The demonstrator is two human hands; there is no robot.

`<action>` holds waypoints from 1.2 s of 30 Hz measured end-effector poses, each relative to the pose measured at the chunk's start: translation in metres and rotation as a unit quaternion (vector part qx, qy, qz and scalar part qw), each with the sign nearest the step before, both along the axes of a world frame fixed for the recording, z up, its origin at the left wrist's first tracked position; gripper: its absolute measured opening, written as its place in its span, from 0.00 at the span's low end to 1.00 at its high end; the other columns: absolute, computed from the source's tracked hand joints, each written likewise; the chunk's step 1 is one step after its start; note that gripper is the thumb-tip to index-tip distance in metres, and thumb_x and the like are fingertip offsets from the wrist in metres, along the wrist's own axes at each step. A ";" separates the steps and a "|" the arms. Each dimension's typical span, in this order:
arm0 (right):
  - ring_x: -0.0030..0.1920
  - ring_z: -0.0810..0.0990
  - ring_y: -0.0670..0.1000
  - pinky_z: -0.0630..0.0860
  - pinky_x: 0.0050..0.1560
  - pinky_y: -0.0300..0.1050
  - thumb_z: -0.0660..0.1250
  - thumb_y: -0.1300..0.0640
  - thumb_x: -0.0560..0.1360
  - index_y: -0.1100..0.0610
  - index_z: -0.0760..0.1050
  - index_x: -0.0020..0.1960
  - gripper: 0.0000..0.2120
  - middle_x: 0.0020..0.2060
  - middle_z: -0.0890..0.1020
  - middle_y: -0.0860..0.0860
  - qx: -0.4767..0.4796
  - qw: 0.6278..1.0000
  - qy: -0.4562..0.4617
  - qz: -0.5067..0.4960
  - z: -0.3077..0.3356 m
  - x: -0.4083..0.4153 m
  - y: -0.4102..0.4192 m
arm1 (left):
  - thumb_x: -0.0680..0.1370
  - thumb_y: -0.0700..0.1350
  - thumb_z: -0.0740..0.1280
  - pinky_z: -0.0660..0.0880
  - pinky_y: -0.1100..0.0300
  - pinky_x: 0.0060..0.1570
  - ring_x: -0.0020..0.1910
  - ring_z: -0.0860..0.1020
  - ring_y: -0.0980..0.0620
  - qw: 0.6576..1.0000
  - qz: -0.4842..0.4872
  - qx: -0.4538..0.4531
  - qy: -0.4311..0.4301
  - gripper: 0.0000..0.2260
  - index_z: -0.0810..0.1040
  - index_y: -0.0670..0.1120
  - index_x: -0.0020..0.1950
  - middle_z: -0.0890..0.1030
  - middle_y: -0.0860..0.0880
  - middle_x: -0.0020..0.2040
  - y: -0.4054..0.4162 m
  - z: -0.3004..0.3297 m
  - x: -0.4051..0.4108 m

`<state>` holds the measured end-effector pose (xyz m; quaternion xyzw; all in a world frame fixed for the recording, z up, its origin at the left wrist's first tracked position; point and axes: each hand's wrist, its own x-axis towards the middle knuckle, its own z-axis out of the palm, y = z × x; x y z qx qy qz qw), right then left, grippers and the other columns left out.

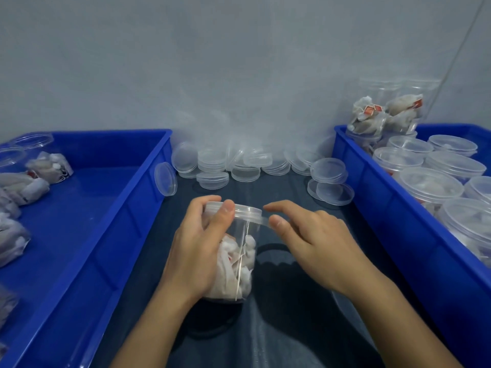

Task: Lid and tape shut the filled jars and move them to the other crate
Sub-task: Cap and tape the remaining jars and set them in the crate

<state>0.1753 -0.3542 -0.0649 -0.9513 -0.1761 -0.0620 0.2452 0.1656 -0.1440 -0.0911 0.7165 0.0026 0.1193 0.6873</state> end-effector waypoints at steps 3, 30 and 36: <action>0.50 0.79 0.50 0.74 0.57 0.55 0.45 0.32 0.81 0.33 0.68 0.71 0.23 0.38 0.81 0.40 0.005 1.000 0.013 0.009 -0.001 0.002 0.001 | 0.73 0.67 0.73 0.84 0.39 0.42 0.45 0.86 0.34 0.993 -0.063 -0.097 0.034 0.22 0.80 0.55 0.58 0.85 0.40 0.54 0.000 0.001 -0.002; 0.43 0.77 0.49 0.73 0.52 0.54 0.50 0.41 0.84 0.35 0.68 0.71 0.18 0.31 0.74 0.37 0.031 0.999 -0.021 0.008 -0.002 -0.010 0.012 | 0.76 0.71 0.64 0.80 0.52 0.47 0.47 0.87 0.51 0.999 -0.014 0.019 0.041 0.19 0.83 0.58 0.51 0.87 0.52 0.51 0.005 -0.001 0.002; 0.45 0.79 0.50 0.71 0.48 0.52 0.47 0.38 0.83 0.34 0.67 0.69 0.18 0.33 0.76 0.38 0.007 0.999 -0.034 0.002 -0.007 -0.009 0.012 | 0.77 0.65 0.64 0.82 0.59 0.40 0.42 0.86 0.50 0.998 -0.052 -0.012 0.044 0.14 0.83 0.60 0.52 0.87 0.49 0.49 0.003 0.000 0.001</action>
